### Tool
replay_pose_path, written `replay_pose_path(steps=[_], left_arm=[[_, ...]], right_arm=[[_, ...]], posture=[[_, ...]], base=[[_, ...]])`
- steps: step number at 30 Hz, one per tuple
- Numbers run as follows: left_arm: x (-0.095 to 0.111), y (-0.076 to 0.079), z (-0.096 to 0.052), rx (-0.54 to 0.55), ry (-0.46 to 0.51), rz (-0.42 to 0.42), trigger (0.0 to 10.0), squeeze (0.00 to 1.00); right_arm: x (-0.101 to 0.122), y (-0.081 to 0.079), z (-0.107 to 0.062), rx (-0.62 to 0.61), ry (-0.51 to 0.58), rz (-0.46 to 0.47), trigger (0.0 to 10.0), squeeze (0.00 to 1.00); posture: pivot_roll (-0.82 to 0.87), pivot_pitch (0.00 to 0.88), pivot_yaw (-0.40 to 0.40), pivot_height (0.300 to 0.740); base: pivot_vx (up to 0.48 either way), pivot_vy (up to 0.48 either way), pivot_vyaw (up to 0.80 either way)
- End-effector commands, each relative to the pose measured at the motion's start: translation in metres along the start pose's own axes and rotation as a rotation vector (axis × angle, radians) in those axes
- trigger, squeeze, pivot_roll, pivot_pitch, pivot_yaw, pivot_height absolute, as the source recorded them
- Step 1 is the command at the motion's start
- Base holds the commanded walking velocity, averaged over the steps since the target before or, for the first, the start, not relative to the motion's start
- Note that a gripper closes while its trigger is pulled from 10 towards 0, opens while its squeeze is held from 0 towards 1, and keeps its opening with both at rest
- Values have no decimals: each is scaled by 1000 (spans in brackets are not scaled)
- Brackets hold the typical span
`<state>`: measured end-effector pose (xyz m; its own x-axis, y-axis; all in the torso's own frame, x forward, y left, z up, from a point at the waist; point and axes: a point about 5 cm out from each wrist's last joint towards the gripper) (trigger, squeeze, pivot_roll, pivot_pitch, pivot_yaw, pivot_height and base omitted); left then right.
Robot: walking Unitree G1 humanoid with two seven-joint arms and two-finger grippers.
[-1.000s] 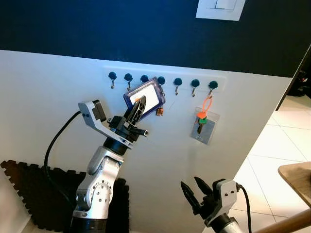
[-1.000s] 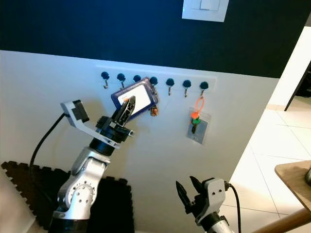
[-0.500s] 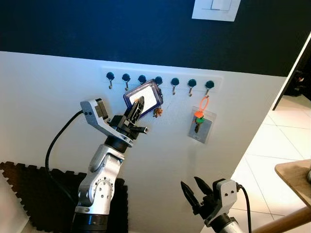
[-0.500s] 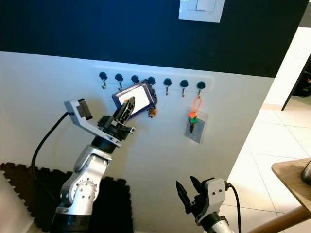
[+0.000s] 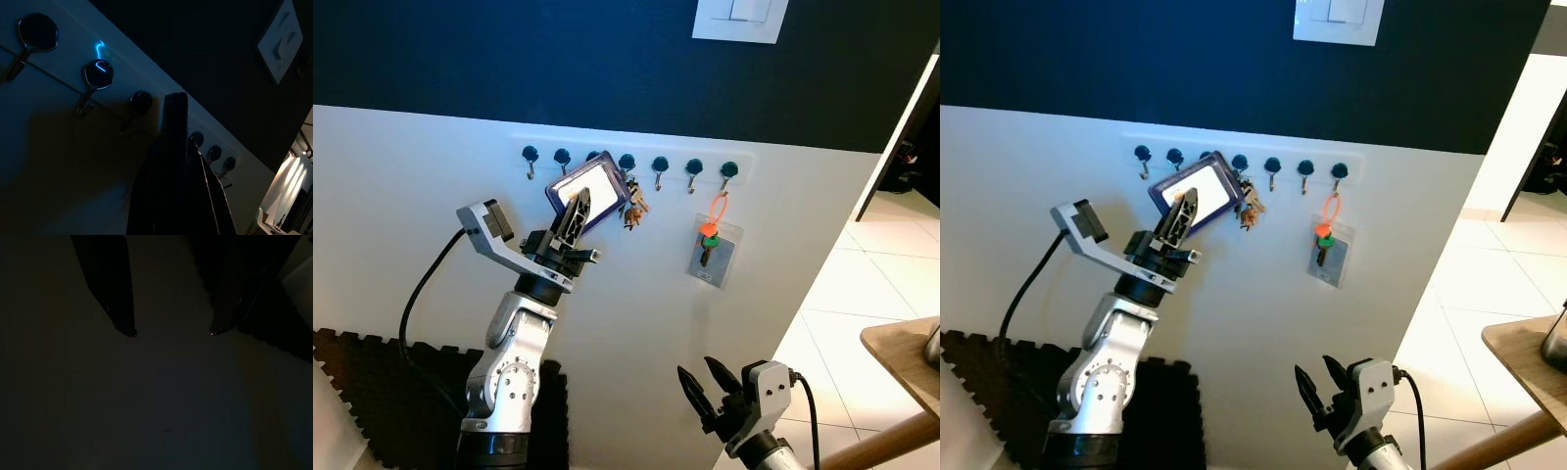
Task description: Hang keys on a hook
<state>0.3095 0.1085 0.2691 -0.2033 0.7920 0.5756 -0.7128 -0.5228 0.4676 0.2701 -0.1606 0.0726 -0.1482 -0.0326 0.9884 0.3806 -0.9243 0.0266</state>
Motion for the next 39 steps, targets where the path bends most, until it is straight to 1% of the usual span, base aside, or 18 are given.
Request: replay_pose_path(steps=[1,2,7,13,16,25,30,37,38,39], left_arm=[[0,-4,-2,42,11,-29,10000,0],[0,-4,-2,42,11,-29,10000,0],[-2,-15,-5,143,17,-62,10000,0],[-1,-17,-6,160,32,-83,10000,0],[0,-20,-8,188,42,-90,10000,0],[1,-24,-12,238,51,-94,10000,0],[2,-26,-15,250,65,-92,10000,0],[-1,-26,-20,252,48,-88,10000,8],[-2,-26,-20,252,47,-88,10000,239],[-2,-26,-20,251,46,-87,10000,945]], right_arm=[[0,1,-1,1,-5,1,10000,0],[0,1,-1,1,-5,1,10000,0],[0,2,-2,2,-9,-1,10000,0],[0,2,-2,2,-11,-2,10000,0],[-1,2,-2,2,-12,-1,10000,0],[-1,2,-2,2,-12,-3,10000,0],[0,2,-2,-1,-11,-3,10000,0],[0,1,-3,-2,-10,-2,10000,0],[0,1,-3,-2,-10,-2,10000,0],[0,1,-3,-2,-10,-2,10000,0]], posture=[[40,86,-50,740],[40,86,-50,740],[39,84,-49,740],[39,84,-49,740],[38,77,-50,740],[39,75,-51,740],[39,77,-50,740],[42,84,-51,740],[42,84,-51,740],[42,84,-51,740]], base=[[0,0,0],[0,0,0],[0,0,0],[0,0,0],[0,0,0],[0,0,0],[0,0,0],[0,0,0],[0,0,0],[0,0,0]])
Point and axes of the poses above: a point about 5 cm out from each wrist's last joint towards the gripper, its own z axis pointing out of the wrist towards the gripper, its own x axis along the axis of the wrist's last joint, y = z × x, and after that the axes turned 7 degrees about -z, right-handed
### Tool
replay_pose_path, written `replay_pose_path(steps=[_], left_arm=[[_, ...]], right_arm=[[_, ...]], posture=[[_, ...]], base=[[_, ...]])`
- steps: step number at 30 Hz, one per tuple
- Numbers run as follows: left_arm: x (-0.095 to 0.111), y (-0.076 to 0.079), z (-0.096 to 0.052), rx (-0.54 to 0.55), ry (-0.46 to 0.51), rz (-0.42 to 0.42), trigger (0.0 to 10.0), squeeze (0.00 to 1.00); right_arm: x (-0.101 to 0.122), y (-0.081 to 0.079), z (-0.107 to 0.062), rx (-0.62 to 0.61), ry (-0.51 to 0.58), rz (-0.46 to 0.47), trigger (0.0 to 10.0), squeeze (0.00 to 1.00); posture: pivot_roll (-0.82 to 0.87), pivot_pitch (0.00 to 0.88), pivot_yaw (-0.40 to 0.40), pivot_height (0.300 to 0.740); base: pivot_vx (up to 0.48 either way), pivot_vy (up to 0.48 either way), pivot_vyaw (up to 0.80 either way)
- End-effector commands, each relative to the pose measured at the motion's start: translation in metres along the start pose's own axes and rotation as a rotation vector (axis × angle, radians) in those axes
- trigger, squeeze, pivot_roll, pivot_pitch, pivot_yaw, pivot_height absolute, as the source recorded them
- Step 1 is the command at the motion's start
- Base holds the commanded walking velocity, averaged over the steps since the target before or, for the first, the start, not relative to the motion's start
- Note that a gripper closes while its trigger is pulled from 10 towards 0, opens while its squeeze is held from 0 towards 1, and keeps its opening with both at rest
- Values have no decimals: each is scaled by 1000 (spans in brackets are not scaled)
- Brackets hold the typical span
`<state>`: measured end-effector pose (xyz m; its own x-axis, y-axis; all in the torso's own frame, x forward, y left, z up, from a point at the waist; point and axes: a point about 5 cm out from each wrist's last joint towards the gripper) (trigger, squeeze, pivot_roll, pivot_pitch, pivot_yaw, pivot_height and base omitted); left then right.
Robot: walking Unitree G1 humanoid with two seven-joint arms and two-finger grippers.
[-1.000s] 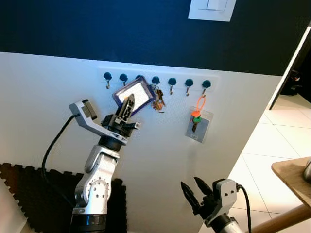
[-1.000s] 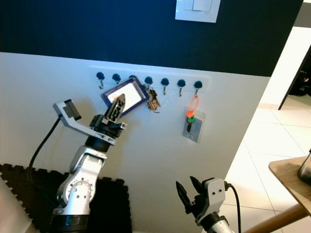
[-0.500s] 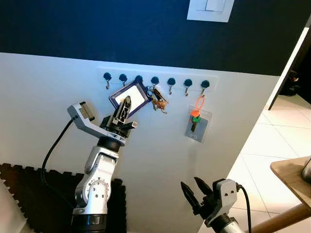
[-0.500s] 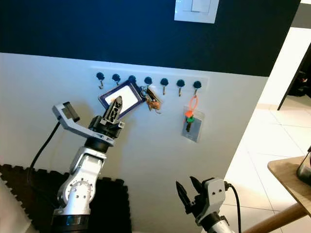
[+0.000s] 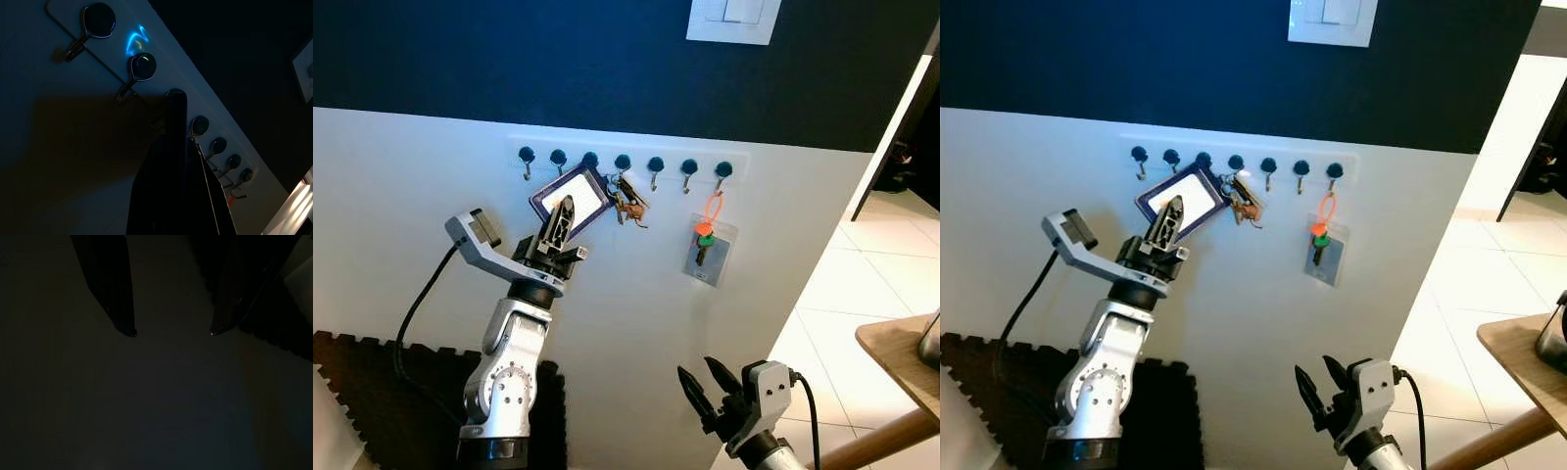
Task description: Hang keys on a hook
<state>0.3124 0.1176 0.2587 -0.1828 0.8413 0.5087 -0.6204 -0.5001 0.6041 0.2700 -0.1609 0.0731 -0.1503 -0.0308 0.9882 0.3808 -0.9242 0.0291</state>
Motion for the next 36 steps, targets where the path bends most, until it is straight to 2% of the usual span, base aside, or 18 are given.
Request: replay_pose_path(steps=[1,3,4,5,18,19,20,21,24,25,33,36], left_arm=[[-2,-15,-10,99,5,-10,10000,1000],[-3,-15,-10,98,2,-10,10000,1000],[-3,-15,-9,99,-1,-9,10000,596],[-3,-15,-9,101,-2,-9,10000,0],[-4,-16,-10,107,-1,-2,10000,0],[-4,-16,-11,106,-1,-5,10000,90],[-4,-16,-11,106,-1,-5,10000,90],[-4,-15,-11,102,0,-12,10000,1000],[-4,-15,-12,102,0,-11,10000,1000],[-4,-15,-12,102,1,-11,10000,0],[-2,-14,-13,83,22,-19,10000,0],[-5,-19,-17,90,2,41,10000,0]], right_arm=[[-1,1,-3,-3,-11,1,10000,0],[-1,1,-3,-4,-11,0,10000,0],[-1,1,-3,-4,-11,0,10000,0],[-1,2,-3,-5,-11,-1,10000,0],[-1,2,-4,-8,-12,-2,10000,0],[-1,2,-4,-8,-12,-2,10000,0],[-1,2,-4,-8,-12,-2,10000,0],[0,2,-4,-9,-13,-2,10000,0],[0,2,-4,-10,-12,-2,10000,0],[0,3,-4,-10,-12,-2,10000,0],[0,3,-4,-10,-11,-2,10000,0],[-1,3,-4,-10,-15,-3,10000,0]], posture=[[41,86,-51,740],[41,86,-51,740],[41,86,-51,740],[41,86,-51,740],[40,89,-50,740],[40,91,-50,740],[40,91,-50,740],[40,90,-50,740],[40,91,-50,740],[39,90,-50,740],[39,90,-50,740],[39,91,-50,740]], base=[[0,0,0],[0,0,0],[0,0,0],[0,0,0],[0,0,0],[0,0,0],[0,0,0],[0,0,0],[0,0,0],[0,0,0],[0,0,0],[0,0,0]])
Point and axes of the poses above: a point about 5 cm out from each wrist's last joint towards the gripper, its own z axis pointing out of the wrist towards the gripper, its own x axis along the axis of the wrist's last joint, y = z × x, and after that the axes turned 7 degrees about -z, right-handed
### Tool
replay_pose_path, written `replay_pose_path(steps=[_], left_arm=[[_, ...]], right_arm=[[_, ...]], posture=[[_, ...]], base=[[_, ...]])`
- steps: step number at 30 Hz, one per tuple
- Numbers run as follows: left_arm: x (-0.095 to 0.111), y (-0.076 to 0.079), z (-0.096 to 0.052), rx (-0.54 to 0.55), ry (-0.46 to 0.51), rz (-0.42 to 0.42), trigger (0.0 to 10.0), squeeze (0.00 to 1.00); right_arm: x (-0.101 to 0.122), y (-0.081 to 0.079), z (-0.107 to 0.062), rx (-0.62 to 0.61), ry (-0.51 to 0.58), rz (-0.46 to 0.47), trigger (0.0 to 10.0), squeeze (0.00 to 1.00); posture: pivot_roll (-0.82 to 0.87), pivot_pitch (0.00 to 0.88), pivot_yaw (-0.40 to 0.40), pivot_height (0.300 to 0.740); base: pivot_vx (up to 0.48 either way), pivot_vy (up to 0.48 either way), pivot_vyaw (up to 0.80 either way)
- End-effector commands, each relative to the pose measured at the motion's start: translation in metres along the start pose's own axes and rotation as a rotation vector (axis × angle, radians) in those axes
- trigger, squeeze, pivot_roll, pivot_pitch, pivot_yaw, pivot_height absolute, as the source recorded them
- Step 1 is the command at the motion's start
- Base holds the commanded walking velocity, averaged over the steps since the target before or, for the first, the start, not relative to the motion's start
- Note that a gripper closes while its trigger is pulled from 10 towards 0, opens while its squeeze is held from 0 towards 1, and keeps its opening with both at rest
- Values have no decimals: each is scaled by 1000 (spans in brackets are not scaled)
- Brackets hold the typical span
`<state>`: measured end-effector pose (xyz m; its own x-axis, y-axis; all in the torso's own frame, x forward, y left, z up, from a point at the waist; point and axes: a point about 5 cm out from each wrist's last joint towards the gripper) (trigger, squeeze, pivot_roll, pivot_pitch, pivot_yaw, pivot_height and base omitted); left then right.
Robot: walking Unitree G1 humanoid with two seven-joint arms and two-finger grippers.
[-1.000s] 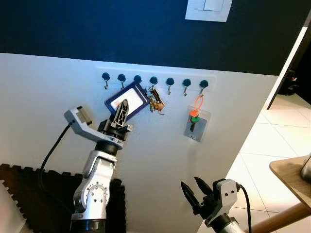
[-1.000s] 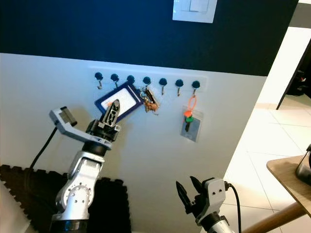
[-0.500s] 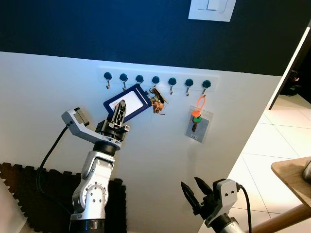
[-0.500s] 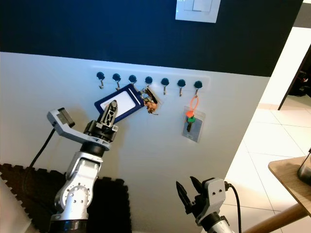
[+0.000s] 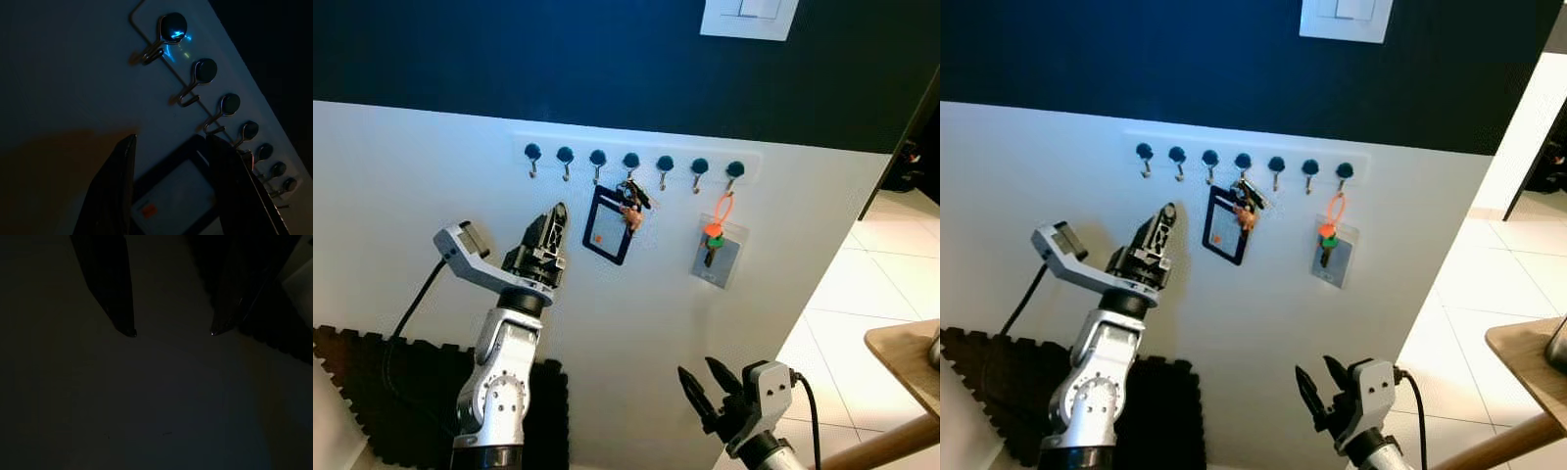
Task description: Hang keys on a hook
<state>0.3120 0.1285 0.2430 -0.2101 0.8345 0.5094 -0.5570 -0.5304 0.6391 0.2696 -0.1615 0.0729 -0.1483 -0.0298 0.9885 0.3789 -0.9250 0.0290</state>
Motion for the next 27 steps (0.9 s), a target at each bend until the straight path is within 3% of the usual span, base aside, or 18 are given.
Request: replay_pose_path(steps=[1,4,5,6,7,8,9,11,13,14,15,16,18,19,20,21,26,27], left_arm=[[-6,-4,-5,14,-17,22,10000,0],[-15,-20,-13,77,-76,164,10000,0],[-15,-20,-13,77,-76,164,10000,0],[-20,-32,-19,136,-128,253,10000,0],[-20,-32,-19,136,-128,253,10000,0],[-38,-66,-43,263,-334,496,10000,0],[-38,-66,-43,263,-334,496,10000,0],[-53,-98,-81,350,-522,623,10000,0],[-54,-102,-86,364,-540,622,10000,0],[-58,-110,-99,402,-596,647,10000,0],[-62,-125,-121,484,-676,678,10000,0],[-62,-125,-121,484,-676,678,10000,0],[-67,-143,-151,619,-781,705,10000,0],[-67,-143,-151,619,-781,705,10000,0],[-70,-153,-172,699,-857,744,10000,0],[-70,-153,-172,699,-857,744,10000,0],[-75,-168,-211,800,-953,741,10000,0],[-75,-168,-211,800,-953,741,10000,0]], right_arm=[[-1,2,-4,-8,-13,-3,10000,0],[-10,3,-6,-12,-73,-3,10000,0],[-10,3,-6,-12,-73,-3,10000,0],[-19,3,-8,-10,-136,-6,10000,0],[-19,3,-8,-10,-136,-6,10000,0],[-44,4,-19,-21,-307,-21,10000,0],[-44,4,-19,-21,-307,-21,10000,0],[-66,8,-34,-87,-434,-9,10000,0],[-69,8,-36,-102,-449,-4,10000,0],[-74,11,-40,-143,-480,13,10000,0],[-83,15,-48,-219,-531,42,10000,0],[-83,15,-48,-219,-531,42,10000,0],[-94,19,-58,-337,-611,94,10000,0],[-94,19,-58,-337,-611,94,10000,0],[-102,19,-65,-406,-675,136,10000,0],[-102,19,-65,-406,-675,136,10000,0],[-115,9,-74,-381,-809,103,10000,0],[-115,9,-74,-381,-809,103,10000,0]], posture=[[39,91,-50,740],[38,92,-50,740],[38,92,-50,740],[36,92,-49,740],[36,92,-49,740],[36,92,-49,740],[36,92,-49,740],[39,89,-53,740],[40,89,-54,740],[39,88,-54,740],[38,86,-52,740],[38,86,-52,740],[38,81,-47,740],[38,81,-47,740],[44,70,-51,740],[44,70,-51,740],[44,57,-59,740],[44,57,-59,740]], base=[[0,0,0],[0,0,0],[0,0,0],[0,0,0],[0,0,0],[0,0,0],[0,0,0],[0,0,0],[0,0,0],[0,0,0],[0,0,0],[0,0,0],[0,0,0],[0,0,0],[0,0,0],[0,0,0],[0,0,0],[0,0,0]])
Point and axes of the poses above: a point about 5 cm out from each wrist's last joint towards the gripper, its own z axis pointing out of the wrist towards the gripper, its own x axis along the axis of the wrist's last joint, y = z × x, and after that the axes turned 7 degrees about -z, right-handed
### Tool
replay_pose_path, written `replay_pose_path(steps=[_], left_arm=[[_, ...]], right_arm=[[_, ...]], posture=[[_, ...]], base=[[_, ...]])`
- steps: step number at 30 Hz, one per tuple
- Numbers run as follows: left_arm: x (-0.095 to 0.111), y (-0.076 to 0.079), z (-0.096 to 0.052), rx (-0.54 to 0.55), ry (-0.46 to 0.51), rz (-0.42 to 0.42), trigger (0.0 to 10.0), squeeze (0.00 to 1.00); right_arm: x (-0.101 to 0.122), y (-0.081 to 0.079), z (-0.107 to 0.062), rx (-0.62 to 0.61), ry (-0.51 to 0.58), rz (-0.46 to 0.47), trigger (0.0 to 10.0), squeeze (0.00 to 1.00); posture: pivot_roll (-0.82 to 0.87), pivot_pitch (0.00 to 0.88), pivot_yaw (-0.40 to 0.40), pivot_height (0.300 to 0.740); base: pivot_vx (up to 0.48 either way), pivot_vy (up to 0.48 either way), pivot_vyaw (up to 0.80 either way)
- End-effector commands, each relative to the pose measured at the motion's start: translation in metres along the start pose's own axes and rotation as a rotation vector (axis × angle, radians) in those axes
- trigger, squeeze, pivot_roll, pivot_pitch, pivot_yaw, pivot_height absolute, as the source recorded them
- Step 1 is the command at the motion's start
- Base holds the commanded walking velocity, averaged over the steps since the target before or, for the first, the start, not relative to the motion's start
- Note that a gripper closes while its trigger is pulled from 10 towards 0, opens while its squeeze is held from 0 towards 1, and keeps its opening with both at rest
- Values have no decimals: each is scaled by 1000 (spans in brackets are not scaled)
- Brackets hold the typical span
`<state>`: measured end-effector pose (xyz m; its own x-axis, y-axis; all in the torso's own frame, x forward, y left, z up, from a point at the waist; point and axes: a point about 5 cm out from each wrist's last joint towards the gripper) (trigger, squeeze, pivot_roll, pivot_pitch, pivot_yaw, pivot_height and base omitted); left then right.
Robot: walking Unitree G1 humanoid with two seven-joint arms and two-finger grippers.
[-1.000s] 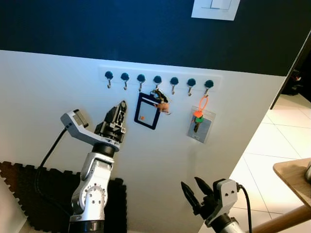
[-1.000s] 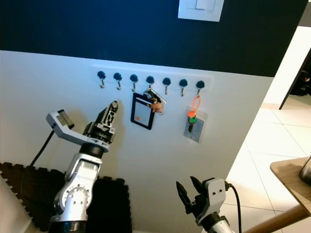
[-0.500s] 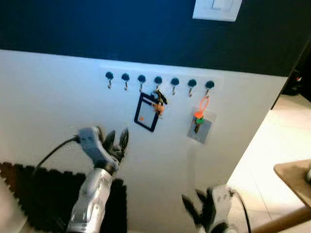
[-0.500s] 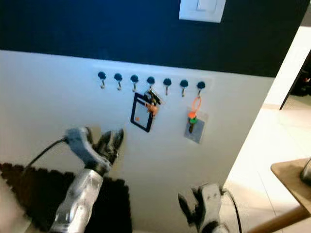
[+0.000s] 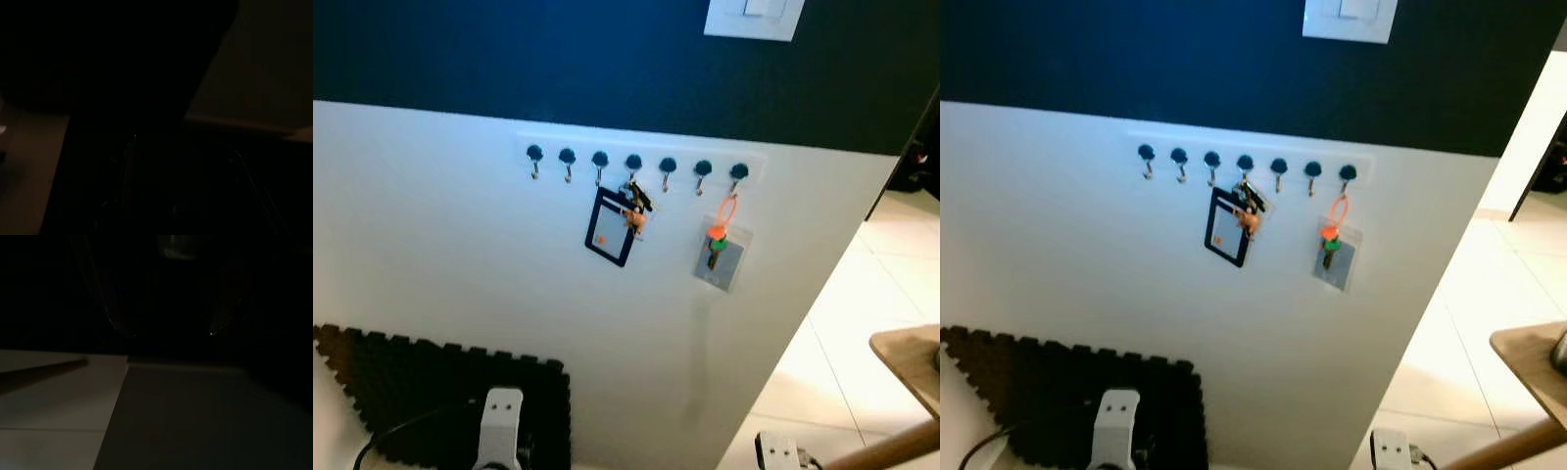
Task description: Hang keys on a hook
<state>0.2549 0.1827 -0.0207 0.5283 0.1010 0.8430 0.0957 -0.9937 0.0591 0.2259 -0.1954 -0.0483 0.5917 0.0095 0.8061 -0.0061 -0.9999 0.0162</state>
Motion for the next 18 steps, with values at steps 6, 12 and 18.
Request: replay_pose_path(steps=[6,12,18], left_arm=[[-25,-6,-3,-17,-114,-6,10000,0],[-29,-5,-4,-49,-91,32,10000,0],[-33,-6,-5,-43,-97,21,10000,0]], right_arm=[[-4,-8,1,7,-17,-58,10000,0],[-8,-14,2,3,-48,-93,10000,0],[-14,-12,0,-11,-71,-81,10000,0]], posture=[[38,36,-56,740],[34,4,-51,740],[41,0,-51,740]], base=[[0,0,0],[0,0,0],[0,0,0]])
Point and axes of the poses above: a point about 5 cm out from each wrist's last joint towards the gripper, its own z axis pointing out of the wrist towards the gripper, its own x axis along the axis of the wrist's last joint, y = z × x, and after that the axes turned 7 degrees about -z, right-handed
